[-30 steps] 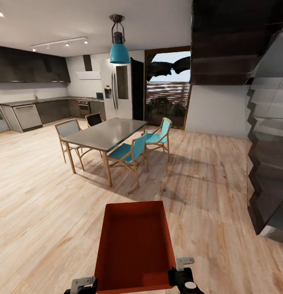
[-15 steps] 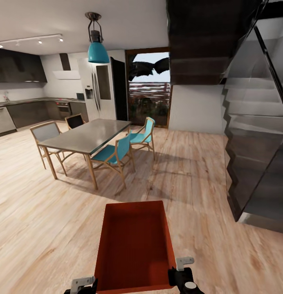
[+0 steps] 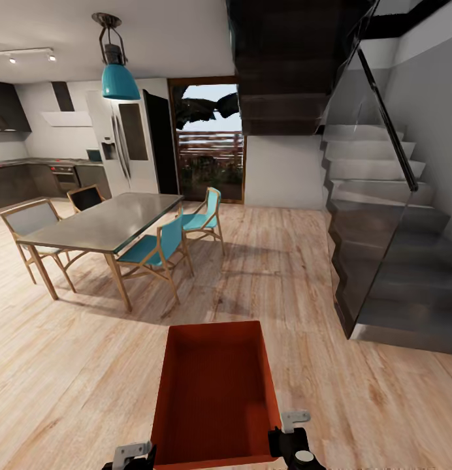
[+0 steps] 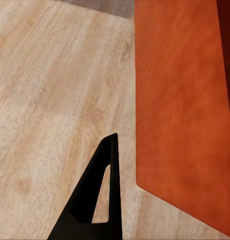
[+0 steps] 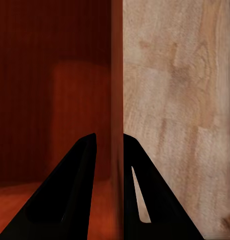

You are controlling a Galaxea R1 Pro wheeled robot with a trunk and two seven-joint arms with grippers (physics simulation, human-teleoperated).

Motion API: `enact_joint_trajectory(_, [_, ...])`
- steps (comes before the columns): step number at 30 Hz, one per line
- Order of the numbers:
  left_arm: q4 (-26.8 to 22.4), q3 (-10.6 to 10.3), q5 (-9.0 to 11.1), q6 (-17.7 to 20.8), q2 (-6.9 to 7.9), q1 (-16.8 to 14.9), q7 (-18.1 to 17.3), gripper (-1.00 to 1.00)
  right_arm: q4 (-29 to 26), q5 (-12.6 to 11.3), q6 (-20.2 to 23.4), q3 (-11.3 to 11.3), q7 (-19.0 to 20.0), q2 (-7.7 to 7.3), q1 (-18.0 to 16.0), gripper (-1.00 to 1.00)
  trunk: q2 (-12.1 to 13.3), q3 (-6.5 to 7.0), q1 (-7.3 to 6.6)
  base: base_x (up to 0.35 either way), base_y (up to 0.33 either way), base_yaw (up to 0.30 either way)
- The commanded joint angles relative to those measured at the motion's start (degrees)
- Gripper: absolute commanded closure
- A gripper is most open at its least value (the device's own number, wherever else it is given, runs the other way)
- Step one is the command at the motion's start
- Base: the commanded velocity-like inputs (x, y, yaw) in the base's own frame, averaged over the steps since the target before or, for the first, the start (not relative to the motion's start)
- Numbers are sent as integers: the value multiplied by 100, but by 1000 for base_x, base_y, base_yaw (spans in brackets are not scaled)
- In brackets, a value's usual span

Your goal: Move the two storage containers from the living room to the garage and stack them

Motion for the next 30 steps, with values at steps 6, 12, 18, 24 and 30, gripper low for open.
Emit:
enact_joint_trajectory(6, [6, 101, 0, -4, 51, 3, 4, 100, -15, 47, -22, -340, -128, -8, -14, 100, -4, -6, 0, 0, 0, -268])
enact_joint_trajectory(12, [6, 101, 0, -4, 49, 3, 4, 100, -15, 47, -22, -340, -128, -8, -14, 100, -4, -6, 0, 0, 0, -268])
enact_joint_trajectory(18, [6, 101, 0, -4, 47, 3, 4, 100, -15, 47, -22, -340, -128, -8, -14, 100, -4, -6, 0, 0, 0, -268])
enact_joint_trajectory(24, [6, 101, 0, -4, 48, 3, 4, 100, -15, 45, -22, -340, -129, -8, -14, 100, -4, -6, 0, 0, 0, -268])
enact_joint_trajectory(30, [6, 101, 0, -4, 46, 3, 4, 100, -15, 47, -22, -340, -129, -8, -14, 100, -4, -6, 0, 0, 0, -268])
